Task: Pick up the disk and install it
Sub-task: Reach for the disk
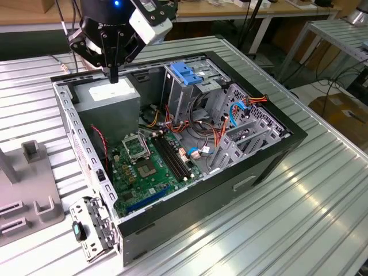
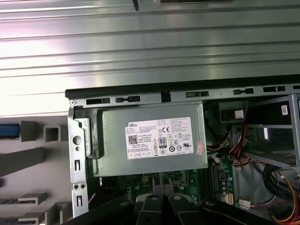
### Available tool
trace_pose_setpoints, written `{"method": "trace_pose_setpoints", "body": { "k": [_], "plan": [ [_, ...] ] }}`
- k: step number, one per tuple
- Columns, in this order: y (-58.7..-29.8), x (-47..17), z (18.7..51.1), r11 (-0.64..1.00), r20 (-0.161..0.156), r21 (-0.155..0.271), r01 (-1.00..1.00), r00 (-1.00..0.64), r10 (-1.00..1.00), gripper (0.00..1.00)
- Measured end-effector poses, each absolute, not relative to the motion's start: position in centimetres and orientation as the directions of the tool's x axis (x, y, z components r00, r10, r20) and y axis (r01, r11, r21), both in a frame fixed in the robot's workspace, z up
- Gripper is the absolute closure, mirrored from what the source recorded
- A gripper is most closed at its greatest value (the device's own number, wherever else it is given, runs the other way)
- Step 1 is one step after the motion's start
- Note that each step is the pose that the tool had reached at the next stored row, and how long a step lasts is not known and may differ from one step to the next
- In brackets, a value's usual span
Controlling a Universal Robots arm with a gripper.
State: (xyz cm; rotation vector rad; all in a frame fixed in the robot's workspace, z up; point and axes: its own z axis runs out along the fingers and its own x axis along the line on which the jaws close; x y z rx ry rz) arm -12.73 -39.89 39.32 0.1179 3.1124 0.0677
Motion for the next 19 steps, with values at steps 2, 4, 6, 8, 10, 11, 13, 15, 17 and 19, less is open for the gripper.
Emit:
{"method": "trace_pose_setpoints", "body": {
  "k": [2,4,6,8,10,11,13,15,17,19],
  "plan": [
    [-39.89,-13.14,39.31,0.996,-0.024,0.044,0.075,-0.997,0.076,0.89],
    [-39.89,-13.41,39.30,0.996,-0.025,0.044,0.075,-0.997,0.076,0.89],
    [-39.89,-13.50,39.30,0.996,-0.024,0.044,0.075,-0.997,0.076,0.89],
    [-39.89,-13.52,39.30,0.996,-0.024,0.044,0.075,-0.997,0.076,0.89],
    [-39.89,-13.54,39.30,0.996,-0.024,0.044,0.075,-0.997,0.076,0.89],
    [-39.89,-13.54,39.30,0.996,-0.024,0.044,0.075,-0.997,0.076,0.89],
    [-39.89,-13.54,39.30,0.996,-0.024,0.044,0.075,-0.997,0.076,0.89],
    [-39.89,-13.55,39.30,0.996,-0.024,0.044,0.075,-0.997,0.076,0.89],
    [-39.89,-13.66,39.30,0.996,-0.025,0.044,0.075,-0.997,0.076,0.89],
    [-39.89,-13.79,39.30,0.996,-0.024,0.044,0.075,-0.997,0.076,0.89]
  ]
}}
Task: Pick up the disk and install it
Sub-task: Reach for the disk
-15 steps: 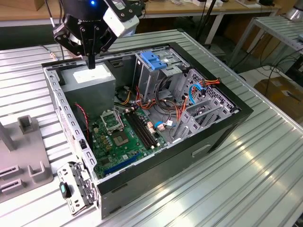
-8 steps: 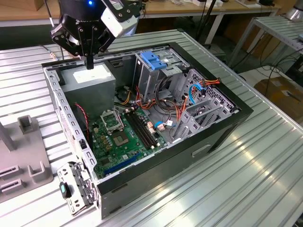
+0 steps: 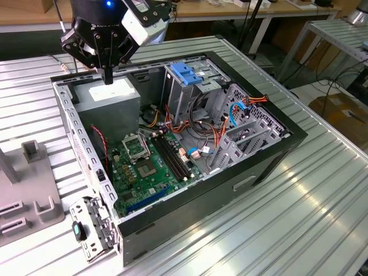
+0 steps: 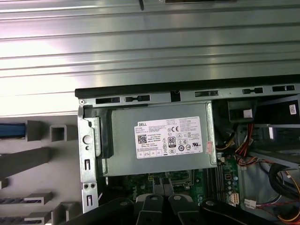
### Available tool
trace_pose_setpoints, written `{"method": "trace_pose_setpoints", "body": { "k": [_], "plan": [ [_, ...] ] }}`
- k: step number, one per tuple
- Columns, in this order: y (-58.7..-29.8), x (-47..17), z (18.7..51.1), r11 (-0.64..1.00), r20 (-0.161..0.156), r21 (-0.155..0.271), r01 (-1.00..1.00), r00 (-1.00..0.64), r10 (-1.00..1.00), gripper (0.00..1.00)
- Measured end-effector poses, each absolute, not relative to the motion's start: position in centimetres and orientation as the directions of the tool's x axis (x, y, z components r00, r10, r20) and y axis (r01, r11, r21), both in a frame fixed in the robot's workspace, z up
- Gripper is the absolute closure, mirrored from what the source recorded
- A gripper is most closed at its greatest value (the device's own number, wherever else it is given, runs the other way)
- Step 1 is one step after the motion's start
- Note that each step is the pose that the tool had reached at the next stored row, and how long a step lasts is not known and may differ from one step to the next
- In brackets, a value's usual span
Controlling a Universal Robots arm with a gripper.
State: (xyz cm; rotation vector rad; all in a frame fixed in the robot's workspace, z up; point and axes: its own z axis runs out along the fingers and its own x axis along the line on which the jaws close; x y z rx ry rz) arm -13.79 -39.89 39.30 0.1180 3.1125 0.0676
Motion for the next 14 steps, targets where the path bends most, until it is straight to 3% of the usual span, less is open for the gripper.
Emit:
{"method": "trace_pose_setpoints", "body": {
  "k": [14],
  "plan": [
    [-39.89,-14.25,39.30,0.996,-0.024,0.044,0.075,-0.997,0.076,0.89]
  ]
}}
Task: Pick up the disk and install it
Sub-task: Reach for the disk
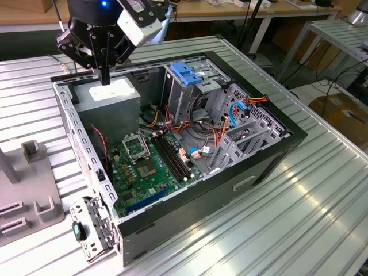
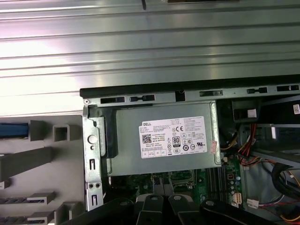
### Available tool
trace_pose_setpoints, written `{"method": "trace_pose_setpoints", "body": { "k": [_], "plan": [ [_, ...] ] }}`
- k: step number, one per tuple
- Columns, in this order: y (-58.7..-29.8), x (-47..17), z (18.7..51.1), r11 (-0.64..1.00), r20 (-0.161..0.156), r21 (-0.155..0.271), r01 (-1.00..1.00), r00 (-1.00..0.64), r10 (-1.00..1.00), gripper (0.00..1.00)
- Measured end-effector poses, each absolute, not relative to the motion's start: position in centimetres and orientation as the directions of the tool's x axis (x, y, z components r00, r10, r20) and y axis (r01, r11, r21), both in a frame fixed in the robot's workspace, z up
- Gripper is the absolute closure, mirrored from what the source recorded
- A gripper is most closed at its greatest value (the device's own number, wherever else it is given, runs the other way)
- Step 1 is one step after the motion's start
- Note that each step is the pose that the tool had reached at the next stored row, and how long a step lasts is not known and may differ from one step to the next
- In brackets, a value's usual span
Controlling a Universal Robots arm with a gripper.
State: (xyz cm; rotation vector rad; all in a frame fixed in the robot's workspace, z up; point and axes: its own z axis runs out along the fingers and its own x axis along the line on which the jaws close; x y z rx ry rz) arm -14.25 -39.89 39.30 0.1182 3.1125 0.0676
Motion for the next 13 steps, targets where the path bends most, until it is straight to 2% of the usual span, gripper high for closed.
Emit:
{"method": "trace_pose_setpoints", "body": {
  "k": [13],
  "plan": [
    [-39.89,-15.17,39.30,0.996,-0.024,0.044,0.075,-0.997,0.076,0.89]
  ]
}}
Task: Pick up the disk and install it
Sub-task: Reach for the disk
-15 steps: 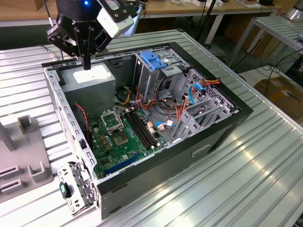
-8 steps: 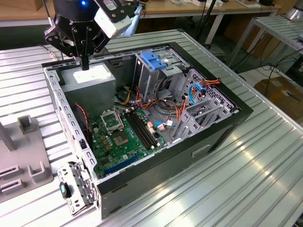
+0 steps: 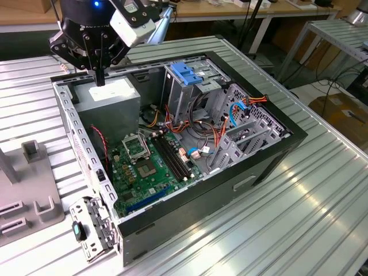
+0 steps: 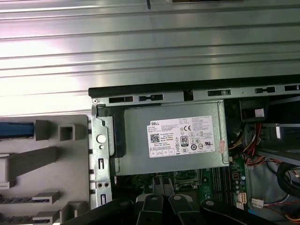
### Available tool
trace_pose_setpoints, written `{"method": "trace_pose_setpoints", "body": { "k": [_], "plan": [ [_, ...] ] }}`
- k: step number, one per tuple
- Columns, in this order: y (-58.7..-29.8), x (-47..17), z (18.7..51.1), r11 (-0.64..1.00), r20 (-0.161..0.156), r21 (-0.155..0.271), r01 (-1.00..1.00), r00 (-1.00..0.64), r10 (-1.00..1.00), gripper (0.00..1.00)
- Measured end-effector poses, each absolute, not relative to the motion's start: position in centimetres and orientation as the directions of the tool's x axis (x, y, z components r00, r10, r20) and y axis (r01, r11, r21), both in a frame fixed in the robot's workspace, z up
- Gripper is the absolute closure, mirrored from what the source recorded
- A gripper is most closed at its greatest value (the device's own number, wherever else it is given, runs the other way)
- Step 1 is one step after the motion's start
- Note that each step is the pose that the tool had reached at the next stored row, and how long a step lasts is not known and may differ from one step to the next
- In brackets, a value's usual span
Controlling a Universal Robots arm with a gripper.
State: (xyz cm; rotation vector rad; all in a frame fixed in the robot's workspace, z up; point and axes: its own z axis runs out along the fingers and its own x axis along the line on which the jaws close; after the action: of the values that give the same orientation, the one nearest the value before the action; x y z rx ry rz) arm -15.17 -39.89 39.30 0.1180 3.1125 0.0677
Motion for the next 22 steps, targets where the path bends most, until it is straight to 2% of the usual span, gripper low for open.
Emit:
{"method": "trace_pose_setpoints", "body": {
  "k": [22],
  "plan": [
    [-39.89,-15.81,39.30,0.996,-0.024,0.044,0.075,-0.997,0.076,0.89]
  ]
}}
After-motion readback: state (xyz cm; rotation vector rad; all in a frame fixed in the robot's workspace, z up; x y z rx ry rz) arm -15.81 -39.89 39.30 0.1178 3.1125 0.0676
